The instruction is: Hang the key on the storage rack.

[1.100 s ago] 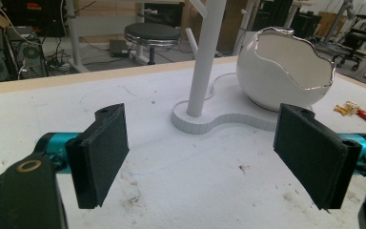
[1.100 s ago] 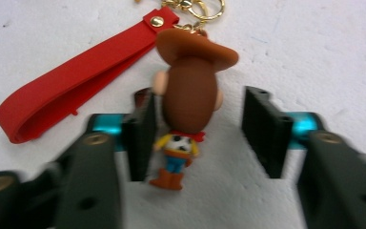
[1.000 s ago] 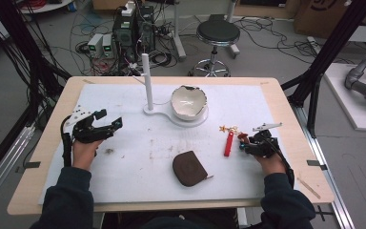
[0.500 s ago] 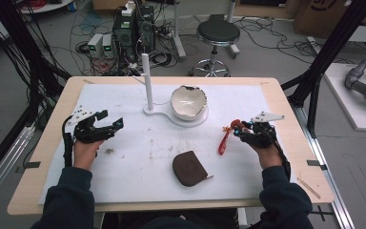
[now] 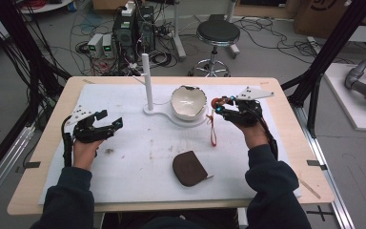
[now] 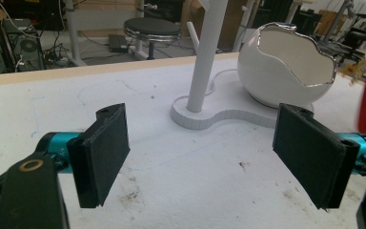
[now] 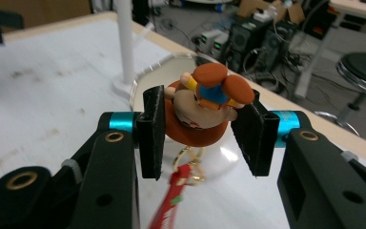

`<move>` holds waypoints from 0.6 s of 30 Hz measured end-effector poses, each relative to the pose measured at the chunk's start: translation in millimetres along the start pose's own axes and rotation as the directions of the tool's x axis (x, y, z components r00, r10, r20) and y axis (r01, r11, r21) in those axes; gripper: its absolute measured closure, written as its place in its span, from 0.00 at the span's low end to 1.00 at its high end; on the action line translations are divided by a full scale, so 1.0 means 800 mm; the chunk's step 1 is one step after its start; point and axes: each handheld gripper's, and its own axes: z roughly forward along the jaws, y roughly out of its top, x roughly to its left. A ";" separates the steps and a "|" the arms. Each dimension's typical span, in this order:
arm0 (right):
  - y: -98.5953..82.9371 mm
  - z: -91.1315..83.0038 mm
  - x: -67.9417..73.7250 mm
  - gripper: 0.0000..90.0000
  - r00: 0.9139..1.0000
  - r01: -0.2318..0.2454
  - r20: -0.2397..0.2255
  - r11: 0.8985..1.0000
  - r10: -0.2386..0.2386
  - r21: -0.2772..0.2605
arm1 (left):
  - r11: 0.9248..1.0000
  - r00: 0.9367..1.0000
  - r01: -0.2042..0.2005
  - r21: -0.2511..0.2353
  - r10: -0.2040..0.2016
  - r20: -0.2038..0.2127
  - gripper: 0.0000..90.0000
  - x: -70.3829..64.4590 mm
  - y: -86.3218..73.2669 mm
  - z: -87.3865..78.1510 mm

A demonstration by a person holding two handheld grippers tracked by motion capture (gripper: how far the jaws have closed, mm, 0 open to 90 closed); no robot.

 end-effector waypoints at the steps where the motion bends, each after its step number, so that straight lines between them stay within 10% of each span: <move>1: 0.011 0.006 0.003 0.64 1.000 -0.004 -0.031 1.000 0.004 -0.022 | 1.000 1.000 0.001 0.000 -0.001 0.000 0.22 0.000 0.000 0.000; 18: 0.099 0.065 0.044 0.64 0.983 0.054 -0.169 0.993 -0.071 -0.100 | 1.000 1.000 0.008 -0.006 -0.008 0.001 0.22 0.001 0.000 -0.001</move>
